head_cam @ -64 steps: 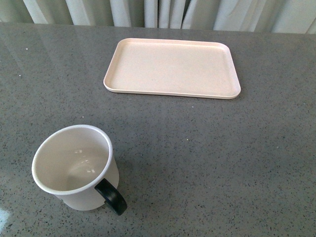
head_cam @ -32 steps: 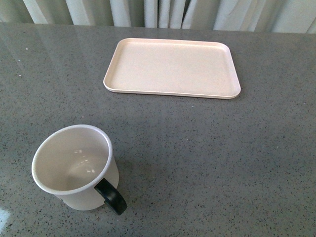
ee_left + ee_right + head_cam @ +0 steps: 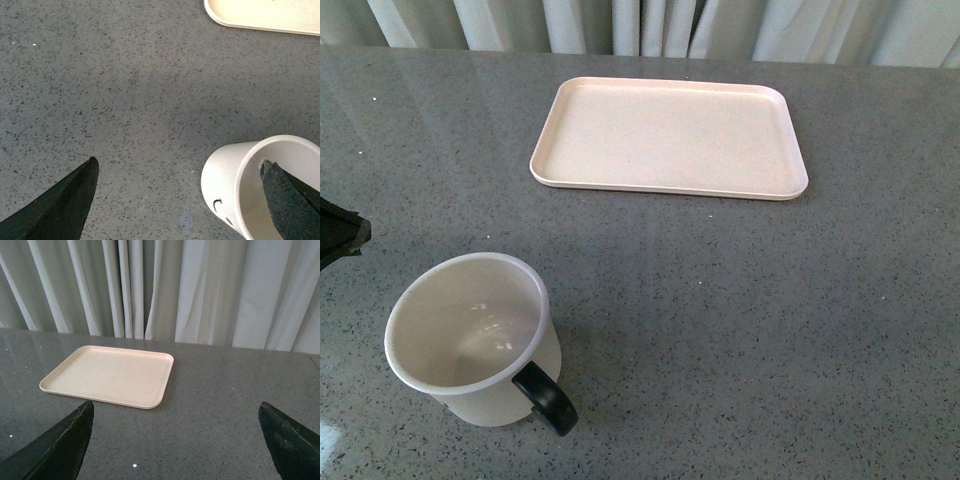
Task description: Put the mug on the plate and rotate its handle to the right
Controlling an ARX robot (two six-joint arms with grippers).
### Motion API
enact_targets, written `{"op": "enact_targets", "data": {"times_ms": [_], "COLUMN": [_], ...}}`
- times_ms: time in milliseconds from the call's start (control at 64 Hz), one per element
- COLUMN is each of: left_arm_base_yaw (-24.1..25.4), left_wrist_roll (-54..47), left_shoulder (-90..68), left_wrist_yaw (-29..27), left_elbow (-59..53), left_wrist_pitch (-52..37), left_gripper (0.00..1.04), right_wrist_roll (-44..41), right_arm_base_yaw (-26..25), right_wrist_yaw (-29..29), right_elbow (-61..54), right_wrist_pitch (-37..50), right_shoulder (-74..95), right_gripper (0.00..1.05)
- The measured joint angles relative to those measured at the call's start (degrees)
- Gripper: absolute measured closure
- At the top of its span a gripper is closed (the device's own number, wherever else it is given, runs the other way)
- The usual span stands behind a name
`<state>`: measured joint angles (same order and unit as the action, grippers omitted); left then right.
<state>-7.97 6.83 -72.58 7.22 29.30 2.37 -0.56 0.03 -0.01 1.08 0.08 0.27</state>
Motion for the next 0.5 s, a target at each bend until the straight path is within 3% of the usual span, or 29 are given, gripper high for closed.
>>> {"op": "enact_targets", "data": {"times_ms": [500], "left_arm_base_yaw": [-2.67], "left_wrist_roll": [-5.31], "left_shoulder": [-5.27], "left_wrist_yaw": [4.79], "left_elbow": [0.04], "left_wrist_pitch": [0.42], "left_gripper": [0.09], "right_wrist_roll": [0.0], "right_arm_base_yaw": [0.0], "right_wrist_yaw": [0.0], "right_elbow": [0.0], "right_wrist_pitch": [0.0], "right_shoulder": [0.0], "right_gripper": [0.09]}}
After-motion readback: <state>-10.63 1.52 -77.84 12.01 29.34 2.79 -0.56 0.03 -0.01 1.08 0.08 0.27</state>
